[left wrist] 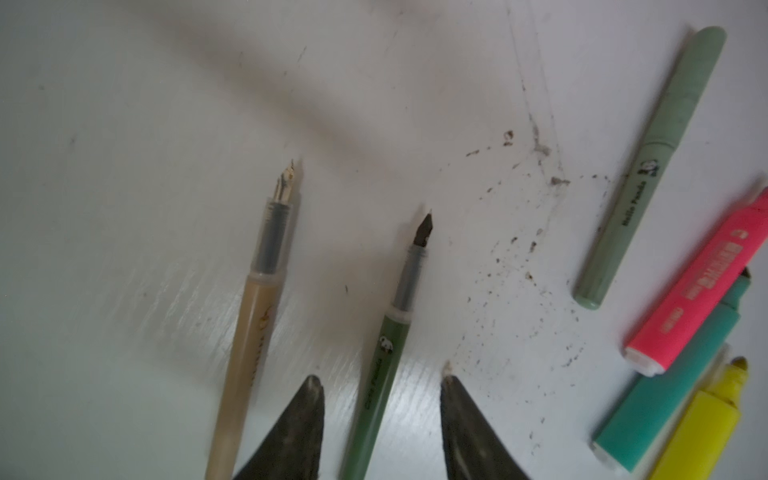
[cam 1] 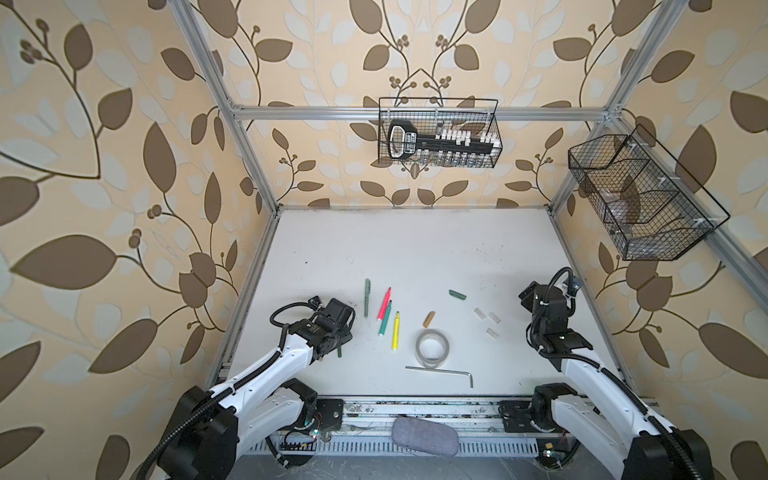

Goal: Insert the pens into the pen caps
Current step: 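Move the left gripper over the green fountain pen and align its fingers, then grasp the green fountain pen with the left gripper and lift it upright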

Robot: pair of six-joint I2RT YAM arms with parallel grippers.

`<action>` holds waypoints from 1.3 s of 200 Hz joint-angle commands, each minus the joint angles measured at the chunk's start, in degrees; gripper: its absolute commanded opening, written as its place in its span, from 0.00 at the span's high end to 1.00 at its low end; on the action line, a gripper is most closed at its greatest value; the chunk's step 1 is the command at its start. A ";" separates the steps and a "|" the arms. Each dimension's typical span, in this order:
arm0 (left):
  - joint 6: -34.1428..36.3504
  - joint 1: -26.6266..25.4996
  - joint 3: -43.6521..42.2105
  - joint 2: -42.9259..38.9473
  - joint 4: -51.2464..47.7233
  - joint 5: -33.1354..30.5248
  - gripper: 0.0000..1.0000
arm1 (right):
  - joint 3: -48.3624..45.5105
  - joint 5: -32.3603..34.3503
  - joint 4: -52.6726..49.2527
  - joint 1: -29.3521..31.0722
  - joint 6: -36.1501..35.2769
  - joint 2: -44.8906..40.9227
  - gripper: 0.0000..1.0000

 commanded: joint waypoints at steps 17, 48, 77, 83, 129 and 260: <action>0.22 0.33 -3.29 1.83 5.03 2.78 0.55 | -0.98 -0.01 0.24 -0.18 0.11 -0.84 0.21; 0.22 0.26 -4.31 5.58 8.60 4.27 0.63 | -1.24 0.00 0.22 -0.25 0.18 -1.39 0.21; -1.80 0.07 -4.56 7.78 9.95 4.21 0.73 | -1.29 -0.01 0.22 -0.25 0.23 -1.44 0.21; -1.80 -0.01 -4.55 7.90 9.99 4.19 0.74 | -1.33 -0.01 0.22 -0.18 0.19 -1.44 0.21; -1.48 -0.61 -4.35 7.21 9.14 4.01 0.76 | -1.33 0.07 0.27 -0.18 0.22 -1.46 0.21; -6.55 -12.84 -0.58 13.73 2.58 -5.88 0.80 | -1.76 0.08 0.05 -0.32 0.38 -2.48 0.20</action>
